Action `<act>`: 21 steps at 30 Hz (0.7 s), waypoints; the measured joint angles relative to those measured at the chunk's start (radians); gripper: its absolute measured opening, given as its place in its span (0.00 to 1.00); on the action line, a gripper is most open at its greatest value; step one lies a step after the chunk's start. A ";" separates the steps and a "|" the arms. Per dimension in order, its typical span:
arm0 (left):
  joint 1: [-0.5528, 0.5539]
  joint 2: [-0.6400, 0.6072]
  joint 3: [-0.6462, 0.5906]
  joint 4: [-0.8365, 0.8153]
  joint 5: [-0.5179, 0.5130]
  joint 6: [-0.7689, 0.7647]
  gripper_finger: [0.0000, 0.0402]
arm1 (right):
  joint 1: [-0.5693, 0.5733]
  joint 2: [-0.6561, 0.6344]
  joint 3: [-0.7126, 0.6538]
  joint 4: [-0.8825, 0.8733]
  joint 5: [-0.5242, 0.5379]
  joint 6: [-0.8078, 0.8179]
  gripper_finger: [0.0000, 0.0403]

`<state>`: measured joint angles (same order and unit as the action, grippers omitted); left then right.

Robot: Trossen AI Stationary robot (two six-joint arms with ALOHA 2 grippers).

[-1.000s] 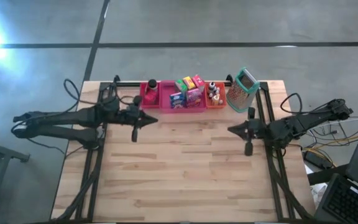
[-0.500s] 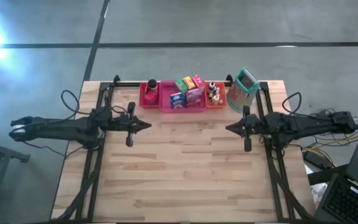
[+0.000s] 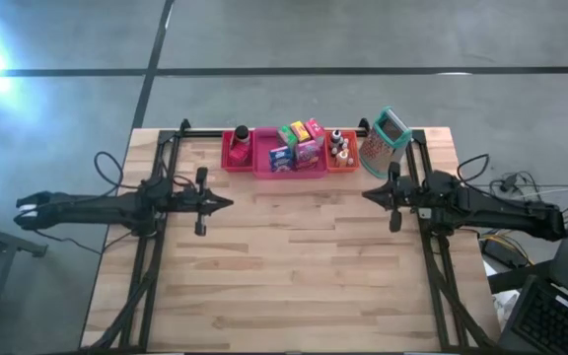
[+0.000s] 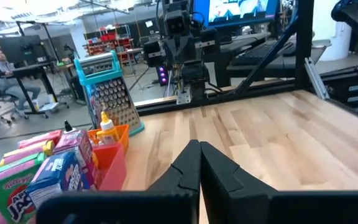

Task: Pick & Place Kitchen Items
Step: Return to Home Position

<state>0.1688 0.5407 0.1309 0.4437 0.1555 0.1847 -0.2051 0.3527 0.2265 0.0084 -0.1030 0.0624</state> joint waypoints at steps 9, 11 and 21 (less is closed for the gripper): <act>0.051 -0.038 -0.118 0.086 0.000 0.022 0.01 | -0.001 -0.180 -0.105 0.007 0.121 -0.113 0.02; 0.066 -0.040 -0.121 0.075 0.000 0.000 0.01 | -0.001 -0.218 -0.127 0.005 0.134 -0.124 0.02; 0.081 -0.039 -0.122 0.056 -0.065 0.004 0.02 | -0.001 -0.280 -0.203 -0.002 0.339 -0.171 0.02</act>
<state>0.2497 0.5014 0.0086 0.5001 0.0905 0.1889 -0.2058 0.0726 0.0235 0.0059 0.2356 -0.1083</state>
